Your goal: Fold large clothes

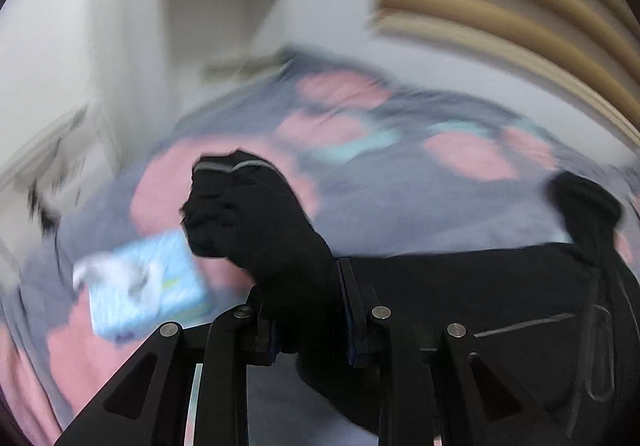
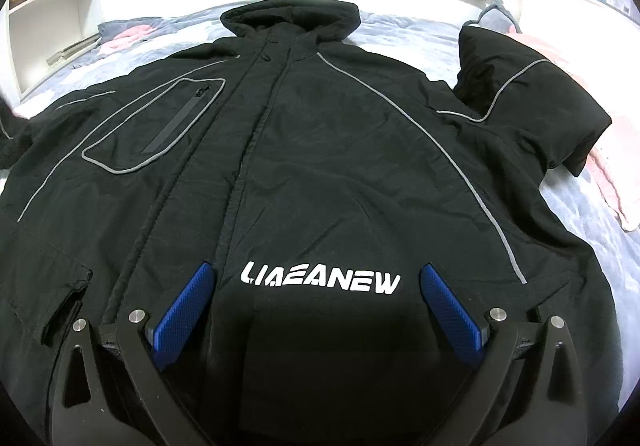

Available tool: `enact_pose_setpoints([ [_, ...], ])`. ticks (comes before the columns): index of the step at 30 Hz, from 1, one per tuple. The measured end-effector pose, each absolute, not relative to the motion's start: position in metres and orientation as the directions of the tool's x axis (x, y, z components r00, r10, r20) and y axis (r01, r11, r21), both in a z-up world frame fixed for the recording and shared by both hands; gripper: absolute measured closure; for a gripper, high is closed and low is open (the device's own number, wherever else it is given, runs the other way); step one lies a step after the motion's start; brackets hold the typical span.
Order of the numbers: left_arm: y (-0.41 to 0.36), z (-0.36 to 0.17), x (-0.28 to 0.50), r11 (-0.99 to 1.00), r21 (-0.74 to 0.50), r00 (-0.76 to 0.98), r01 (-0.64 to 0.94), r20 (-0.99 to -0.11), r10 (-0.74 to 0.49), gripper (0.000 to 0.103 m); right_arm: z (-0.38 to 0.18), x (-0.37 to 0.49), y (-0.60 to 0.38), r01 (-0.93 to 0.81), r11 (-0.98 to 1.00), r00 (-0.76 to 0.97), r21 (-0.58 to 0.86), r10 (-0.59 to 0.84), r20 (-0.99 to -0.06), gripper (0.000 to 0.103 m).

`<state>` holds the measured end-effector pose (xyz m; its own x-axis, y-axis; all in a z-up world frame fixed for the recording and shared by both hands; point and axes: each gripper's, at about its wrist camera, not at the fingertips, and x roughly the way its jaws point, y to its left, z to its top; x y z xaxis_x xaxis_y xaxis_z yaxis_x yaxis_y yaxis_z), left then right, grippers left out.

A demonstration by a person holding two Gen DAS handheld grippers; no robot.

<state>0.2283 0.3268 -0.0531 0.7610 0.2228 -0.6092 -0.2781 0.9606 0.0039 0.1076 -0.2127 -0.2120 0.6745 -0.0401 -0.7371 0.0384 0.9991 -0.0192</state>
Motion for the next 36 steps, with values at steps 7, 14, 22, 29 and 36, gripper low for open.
enact_pose_setpoints([
  [7,0.148,0.028,0.209,0.990,0.015,0.883,0.138,-0.455,-0.116,0.080,-0.213,0.107,-0.215,0.027,1.000,0.690,0.013,-0.009,-0.724,0.000],
  [14,-0.027,0.004,0.230,0.903,-0.058,0.762,0.425,-0.515,-0.392,0.080,-0.213,0.106,-0.219,0.017,0.998,0.691,0.057,0.030,-0.723,0.000],
  [22,-0.139,-0.146,0.285,0.853,-0.192,0.456,0.486,-0.776,-0.435,0.077,-0.213,0.104,-0.220,0.010,0.997,0.696,0.083,0.053,-0.716,0.000],
  [29,-0.130,-0.152,0.288,0.761,-0.461,0.273,0.456,-0.742,-0.613,0.054,-0.213,0.104,-0.222,0.008,0.995,0.694,0.096,0.064,-0.717,0.000],
  [36,-0.075,-0.060,0.242,0.696,-0.481,0.373,0.533,-0.605,-0.704,0.034,-0.200,0.105,-0.230,-0.001,0.991,0.633,0.131,0.102,-0.767,0.000],
])
